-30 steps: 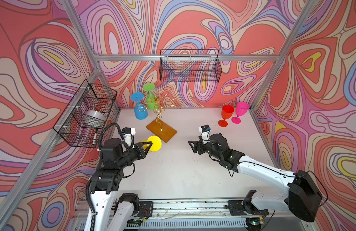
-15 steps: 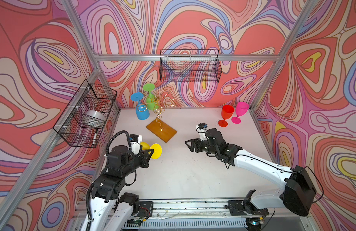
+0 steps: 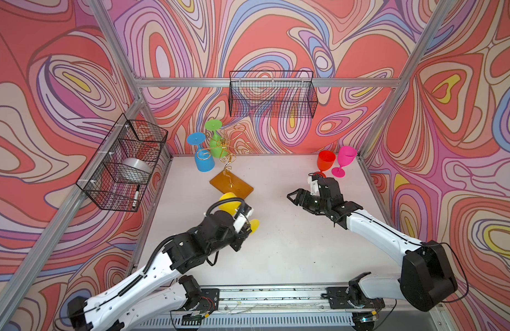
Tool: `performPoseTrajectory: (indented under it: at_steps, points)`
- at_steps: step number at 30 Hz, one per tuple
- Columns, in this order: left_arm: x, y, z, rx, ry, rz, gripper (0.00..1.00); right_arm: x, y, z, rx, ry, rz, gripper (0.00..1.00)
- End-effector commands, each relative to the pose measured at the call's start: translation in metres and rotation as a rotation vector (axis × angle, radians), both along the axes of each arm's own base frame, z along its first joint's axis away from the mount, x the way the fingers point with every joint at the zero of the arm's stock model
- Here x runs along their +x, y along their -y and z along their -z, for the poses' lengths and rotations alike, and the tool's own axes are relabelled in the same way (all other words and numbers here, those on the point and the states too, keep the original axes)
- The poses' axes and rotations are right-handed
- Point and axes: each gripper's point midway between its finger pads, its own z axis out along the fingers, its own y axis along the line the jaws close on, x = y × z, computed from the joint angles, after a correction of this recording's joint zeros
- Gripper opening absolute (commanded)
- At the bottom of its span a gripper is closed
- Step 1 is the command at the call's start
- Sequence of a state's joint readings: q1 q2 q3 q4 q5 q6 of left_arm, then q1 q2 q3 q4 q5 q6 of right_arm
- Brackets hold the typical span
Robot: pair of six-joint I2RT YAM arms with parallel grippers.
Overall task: Take the wine glass off the wine glass rack
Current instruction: 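Carry the yellow glass toward the right gripper with the left gripper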
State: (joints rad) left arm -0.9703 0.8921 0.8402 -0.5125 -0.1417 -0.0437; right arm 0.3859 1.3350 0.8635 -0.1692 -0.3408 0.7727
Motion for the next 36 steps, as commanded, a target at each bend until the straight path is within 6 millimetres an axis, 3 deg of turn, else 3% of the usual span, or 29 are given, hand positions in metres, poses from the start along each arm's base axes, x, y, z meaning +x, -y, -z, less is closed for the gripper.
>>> performPoseTrajectory:
  at_steps: [1, 11, 18, 25, 36]
  points:
    - [0.019, 0.016, -0.01, 0.145, 0.187, -0.017, 0.0, -0.012, 0.002, -0.011, 0.065, -0.05, 0.006, 0.78]
    - [0.02, 0.071, 0.0, 0.231, 0.334, 0.084, 0.0, -0.021, 0.053, -0.001, 0.209, -0.238, 0.144, 0.75]
    - [0.027, 0.101, 0.014, 0.297, 0.405, 0.158, 0.0, -0.033, 0.059, 0.007, 0.307, -0.353, 0.161, 0.72]
    - [0.045, 0.126, 0.012, 0.345, 0.514, 0.154, 0.0, -0.041, 0.06, 0.011, 0.409, -0.453, 0.178, 0.64]
    - [0.052, 0.168, 0.015, 0.314, 0.559, 0.226, 0.0, -0.043, 0.058, 0.007, 0.488, -0.511, 0.201, 0.56]
